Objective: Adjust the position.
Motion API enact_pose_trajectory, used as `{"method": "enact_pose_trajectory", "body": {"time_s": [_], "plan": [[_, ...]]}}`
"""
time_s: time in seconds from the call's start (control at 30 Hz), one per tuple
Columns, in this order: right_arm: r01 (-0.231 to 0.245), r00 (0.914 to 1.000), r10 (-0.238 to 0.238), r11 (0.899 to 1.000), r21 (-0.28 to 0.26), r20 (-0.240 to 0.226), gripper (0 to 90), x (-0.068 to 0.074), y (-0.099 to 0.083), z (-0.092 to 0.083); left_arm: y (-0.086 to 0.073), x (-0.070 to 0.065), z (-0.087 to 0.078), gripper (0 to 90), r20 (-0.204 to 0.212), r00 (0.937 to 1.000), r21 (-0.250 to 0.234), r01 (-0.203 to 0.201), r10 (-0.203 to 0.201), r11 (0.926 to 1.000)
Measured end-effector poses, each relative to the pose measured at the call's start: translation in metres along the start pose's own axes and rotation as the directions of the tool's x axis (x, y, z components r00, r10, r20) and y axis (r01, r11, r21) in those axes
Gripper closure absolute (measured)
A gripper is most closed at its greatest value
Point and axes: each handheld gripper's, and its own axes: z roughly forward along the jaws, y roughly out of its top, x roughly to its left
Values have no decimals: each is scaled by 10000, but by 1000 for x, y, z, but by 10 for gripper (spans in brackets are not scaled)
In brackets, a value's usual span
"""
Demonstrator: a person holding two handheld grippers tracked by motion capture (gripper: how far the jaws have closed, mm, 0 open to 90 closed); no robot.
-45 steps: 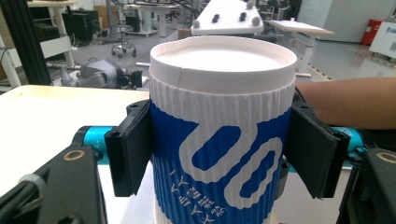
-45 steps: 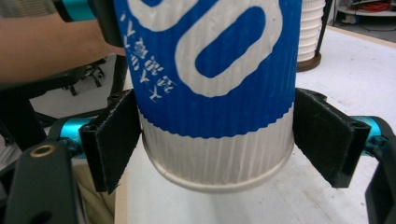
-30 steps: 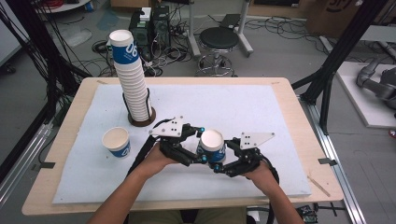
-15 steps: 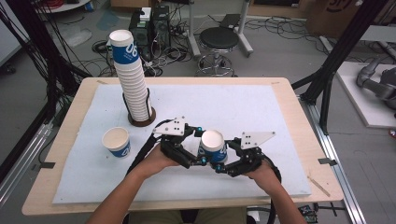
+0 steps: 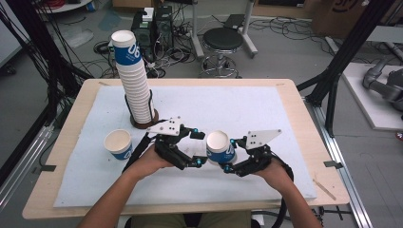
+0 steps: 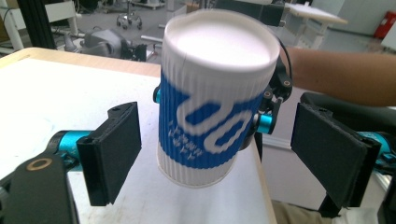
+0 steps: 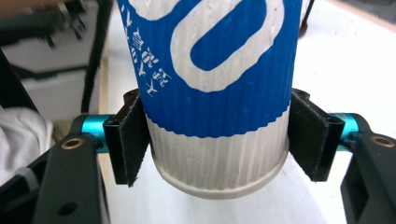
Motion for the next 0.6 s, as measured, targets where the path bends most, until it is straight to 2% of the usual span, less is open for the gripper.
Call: {"method": "enact_pose_trajectory", "body": {"time_s": [0.2, 0.3, 0.4, 0.5, 0.6], "plan": [[230, 9997, -233, 9933, 1128, 12, 295, -2, 5, 6, 10, 1, -2, 162, -155, 9997, 389, -180, 187, 9991], [413, 9991, -415, 9862, 1601, -16, 295, -2, 8, 8, 14, 0, 0, 162, -257, 9989, 950, -371, 397, 9948], [592, 9982, -596, 9749, 2146, -48, 295, -2, 13, 11, 16, 0, 5, 162, -327, 9980, 1513, -492, 547, 9873], [797, 9968, -797, 9600, 2685, -109, 295, -2, 17, 14, 18, 0, 10, 163, -193, 9982, 1850, -518, 563, 9814], [905, 9959, -881, 9505, 2972, -213, 295, -2, 20, 18, 19, 1, 14, 164, -146, 9983, 2166, -518, 563, 9749]]}}
